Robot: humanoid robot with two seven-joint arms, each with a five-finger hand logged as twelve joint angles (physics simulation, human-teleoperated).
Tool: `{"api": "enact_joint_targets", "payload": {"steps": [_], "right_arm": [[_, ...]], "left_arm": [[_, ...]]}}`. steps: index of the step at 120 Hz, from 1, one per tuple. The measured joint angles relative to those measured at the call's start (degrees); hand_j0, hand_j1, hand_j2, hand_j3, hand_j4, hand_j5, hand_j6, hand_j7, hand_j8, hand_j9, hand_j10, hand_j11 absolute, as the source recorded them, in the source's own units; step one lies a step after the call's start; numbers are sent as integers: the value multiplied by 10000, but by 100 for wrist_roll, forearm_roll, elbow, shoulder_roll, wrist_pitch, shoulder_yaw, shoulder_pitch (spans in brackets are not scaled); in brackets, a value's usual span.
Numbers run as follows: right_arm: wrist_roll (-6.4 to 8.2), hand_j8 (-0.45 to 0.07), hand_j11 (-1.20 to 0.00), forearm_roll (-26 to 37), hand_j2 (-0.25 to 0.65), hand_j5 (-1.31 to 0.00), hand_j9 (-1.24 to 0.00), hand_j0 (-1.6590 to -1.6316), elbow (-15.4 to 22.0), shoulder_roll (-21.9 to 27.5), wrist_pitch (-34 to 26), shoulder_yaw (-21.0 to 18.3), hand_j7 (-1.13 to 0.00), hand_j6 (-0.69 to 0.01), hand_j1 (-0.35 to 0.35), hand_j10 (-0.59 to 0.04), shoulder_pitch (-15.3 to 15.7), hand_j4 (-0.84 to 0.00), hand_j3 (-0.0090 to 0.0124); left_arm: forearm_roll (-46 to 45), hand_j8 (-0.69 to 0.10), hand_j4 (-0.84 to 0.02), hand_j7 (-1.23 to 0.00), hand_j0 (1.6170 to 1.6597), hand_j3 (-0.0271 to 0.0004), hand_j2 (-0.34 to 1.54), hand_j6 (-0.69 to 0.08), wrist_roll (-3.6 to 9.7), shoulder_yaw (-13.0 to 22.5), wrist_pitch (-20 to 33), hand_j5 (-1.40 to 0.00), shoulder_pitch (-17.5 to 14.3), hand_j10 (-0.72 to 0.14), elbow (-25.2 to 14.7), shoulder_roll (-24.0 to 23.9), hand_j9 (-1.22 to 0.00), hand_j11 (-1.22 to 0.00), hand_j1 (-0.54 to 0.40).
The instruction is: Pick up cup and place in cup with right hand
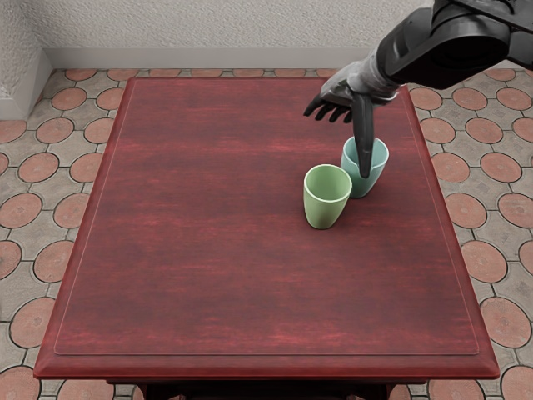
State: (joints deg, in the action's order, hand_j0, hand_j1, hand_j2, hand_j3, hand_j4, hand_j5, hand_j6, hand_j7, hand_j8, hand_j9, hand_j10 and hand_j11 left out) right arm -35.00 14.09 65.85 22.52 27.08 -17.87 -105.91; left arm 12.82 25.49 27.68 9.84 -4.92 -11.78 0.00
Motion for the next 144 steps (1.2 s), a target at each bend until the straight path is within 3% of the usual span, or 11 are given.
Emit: {"api": "enact_joint_targets", "payload": {"steps": [24, 69, 109, 144], "right_arm": [[0, -362, -453, 269, -70, -453, -453, -16581, 1285, 168, -1164, -335, -452, -367, -3075, -356, -482, -360, 0], [0, -1736, -2239, 442, -341, -2240, -2240, -16581, 2460, -23, -2672, -851, -2239, -1741, -1427, -1730, -750, -1734, 0], [0, -1651, -2130, 743, -322, -2131, -2130, -16581, 2640, -261, -3431, -1263, -2129, -1656, -1529, -1645, -543, -1649, 0], [0, -1305, -1680, 1056, -252, -1681, -1680, -16581, 2306, -475, -3626, -1331, -1679, -1310, -1945, -1299, -28, -1302, 0]], "left_arm": [[0, -3, -3, 0, 16581, 0, 1, -4, -1, 0, 0, 0, 9, -2, 0, 0, 0, 0, 3491], [0, -2, -2, 0, 16581, 0, 1, -3, -1, -8, 0, 0, 51, -2, 0, 0, 0, 0, 3491], [0, -2, -2, 0, 16581, 0, 1, -3, 0, -9, 0, 0, 70, -1, 0, 0, 0, 0, 3491], [1, -2, -1, 0, 16581, 0, 1, -2, 0, -9, 0, 0, 70, -1, 0, 0, 0, 0, 3491]]}}
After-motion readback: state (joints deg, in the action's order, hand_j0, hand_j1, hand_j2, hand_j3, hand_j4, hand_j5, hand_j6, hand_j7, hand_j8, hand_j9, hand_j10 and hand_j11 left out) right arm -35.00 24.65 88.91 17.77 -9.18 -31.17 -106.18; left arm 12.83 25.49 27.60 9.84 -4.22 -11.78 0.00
